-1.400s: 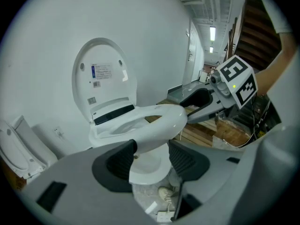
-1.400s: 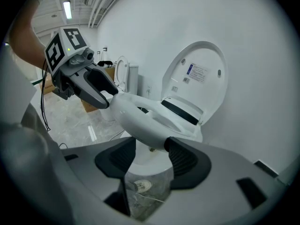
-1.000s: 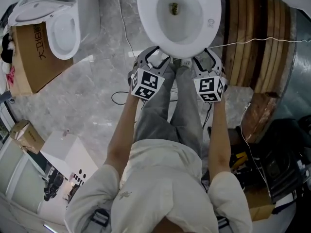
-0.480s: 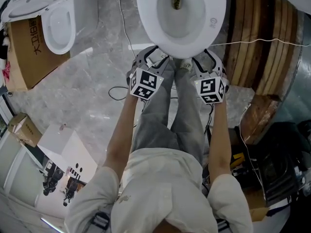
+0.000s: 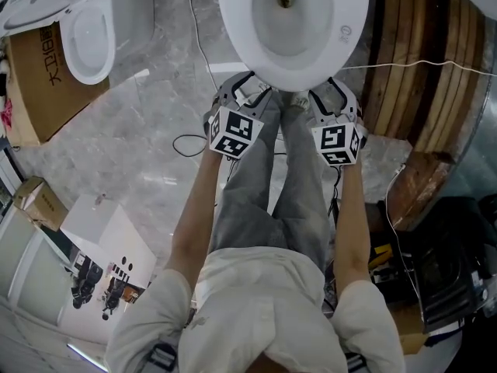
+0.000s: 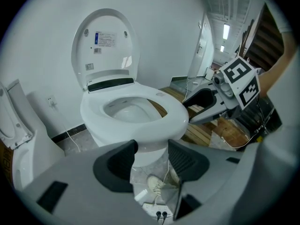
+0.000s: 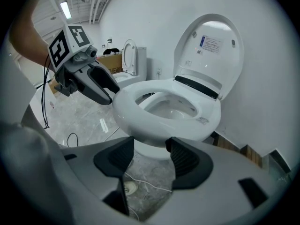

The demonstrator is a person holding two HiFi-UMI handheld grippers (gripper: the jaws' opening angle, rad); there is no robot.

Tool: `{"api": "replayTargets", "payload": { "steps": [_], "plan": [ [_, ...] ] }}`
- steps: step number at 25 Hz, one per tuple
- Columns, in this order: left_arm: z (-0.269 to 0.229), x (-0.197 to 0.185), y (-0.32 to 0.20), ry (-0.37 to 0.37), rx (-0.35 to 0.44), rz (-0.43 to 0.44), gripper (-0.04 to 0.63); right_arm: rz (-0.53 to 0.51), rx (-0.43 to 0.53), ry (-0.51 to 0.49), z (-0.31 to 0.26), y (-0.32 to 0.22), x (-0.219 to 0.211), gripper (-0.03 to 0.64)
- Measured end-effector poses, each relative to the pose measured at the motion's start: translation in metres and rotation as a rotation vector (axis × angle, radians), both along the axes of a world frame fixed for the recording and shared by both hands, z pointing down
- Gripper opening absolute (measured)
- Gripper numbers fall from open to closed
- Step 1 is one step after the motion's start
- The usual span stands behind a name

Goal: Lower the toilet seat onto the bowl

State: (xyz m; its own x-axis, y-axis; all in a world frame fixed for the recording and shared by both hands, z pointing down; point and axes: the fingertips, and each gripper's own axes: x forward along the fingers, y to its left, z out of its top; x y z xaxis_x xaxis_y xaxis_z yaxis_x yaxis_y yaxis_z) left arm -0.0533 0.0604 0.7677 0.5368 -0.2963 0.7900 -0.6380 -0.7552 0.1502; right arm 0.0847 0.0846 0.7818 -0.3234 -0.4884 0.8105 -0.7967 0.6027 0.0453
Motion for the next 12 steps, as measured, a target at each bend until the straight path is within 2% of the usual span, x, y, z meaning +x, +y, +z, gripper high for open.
{"api": "replayTargets", "payload": {
  "steps": [12],
  "plan": [
    [0.033,-0.002,0.004,-0.02,-0.034,-0.008,0.23,0.012,-0.014,0.012,0.033,0.004,-0.001,0.242]
  ]
}}
